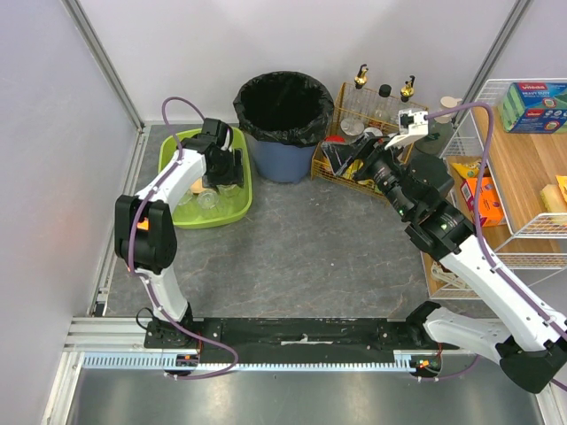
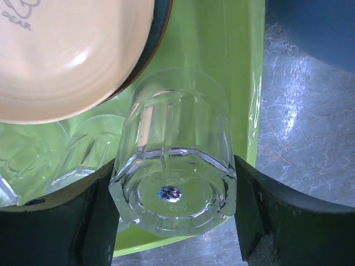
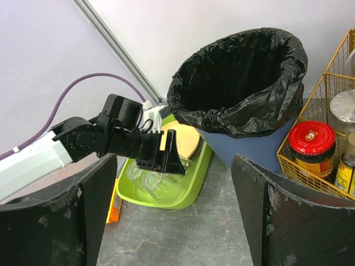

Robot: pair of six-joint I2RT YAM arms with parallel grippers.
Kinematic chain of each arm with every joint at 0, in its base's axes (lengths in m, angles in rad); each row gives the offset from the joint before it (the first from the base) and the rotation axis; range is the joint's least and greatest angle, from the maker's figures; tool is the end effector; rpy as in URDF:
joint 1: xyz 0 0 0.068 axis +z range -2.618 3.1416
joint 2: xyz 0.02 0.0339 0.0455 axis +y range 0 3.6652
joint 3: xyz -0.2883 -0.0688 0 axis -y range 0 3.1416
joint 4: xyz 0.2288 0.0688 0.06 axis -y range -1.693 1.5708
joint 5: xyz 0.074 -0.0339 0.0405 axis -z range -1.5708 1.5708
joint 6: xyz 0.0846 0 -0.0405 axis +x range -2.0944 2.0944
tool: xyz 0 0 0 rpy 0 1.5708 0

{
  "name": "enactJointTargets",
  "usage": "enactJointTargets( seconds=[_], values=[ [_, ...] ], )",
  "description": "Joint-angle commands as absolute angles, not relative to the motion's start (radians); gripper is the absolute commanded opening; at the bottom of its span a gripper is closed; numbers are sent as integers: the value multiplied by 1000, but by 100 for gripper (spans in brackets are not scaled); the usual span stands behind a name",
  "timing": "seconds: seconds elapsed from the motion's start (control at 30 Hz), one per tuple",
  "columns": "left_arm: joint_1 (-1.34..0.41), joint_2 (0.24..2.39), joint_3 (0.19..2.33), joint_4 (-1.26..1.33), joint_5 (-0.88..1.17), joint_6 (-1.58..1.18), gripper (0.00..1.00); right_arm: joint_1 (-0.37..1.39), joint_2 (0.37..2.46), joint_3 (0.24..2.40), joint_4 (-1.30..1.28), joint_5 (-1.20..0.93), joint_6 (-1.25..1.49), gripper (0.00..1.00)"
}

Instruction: Clear the kitchen counter

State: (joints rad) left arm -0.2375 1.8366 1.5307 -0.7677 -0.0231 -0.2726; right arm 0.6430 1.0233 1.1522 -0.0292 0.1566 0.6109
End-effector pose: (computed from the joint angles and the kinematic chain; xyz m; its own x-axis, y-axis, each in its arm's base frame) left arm 0.3966 -0.0940 0.2406 -0.8832 -0.0632 -0.4648 -0.0138 0.9940 -0.1089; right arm 0.2047 0.1369 0.4643 -0.2032 0.5557 -0.8062 -0.4291 0.6895 0.5835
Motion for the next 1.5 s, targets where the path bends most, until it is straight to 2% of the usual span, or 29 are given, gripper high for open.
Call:
enactJointTargets(
  seconds=[0.0,0.27,0.4,0.6,0.83,1.13,1.27,1.47],
  values=[
    [-239,1833,1529,-730,34,-295,38,638,997,1146,-32,178,598,90],
    [-238,1881,1540,-773,58,-265,38,637,1000,1140,-35,173,607,91],
    [-238,1908,1554,-779,46,-273,45,637,1003,1140,-37,172,607,91],
    [-238,1910,1572,-773,20,-278,71,635,1002,1138,-38,173,607,91],
    [-241,1867,1609,-775,17,-284,93,635,1005,1144,-38,173,604,91],
    [-239,1770,1646,-801,3,-308,94,635,1011,1149,-41,173,595,92],
    [-241,1683,1649,-821,-11,-322,95,635,1009,1152,-60,176,566,98],
    [-252,1475,1605,-837,63,-281,96,635,1006,1183,-178,397,470,98]
  ],
)
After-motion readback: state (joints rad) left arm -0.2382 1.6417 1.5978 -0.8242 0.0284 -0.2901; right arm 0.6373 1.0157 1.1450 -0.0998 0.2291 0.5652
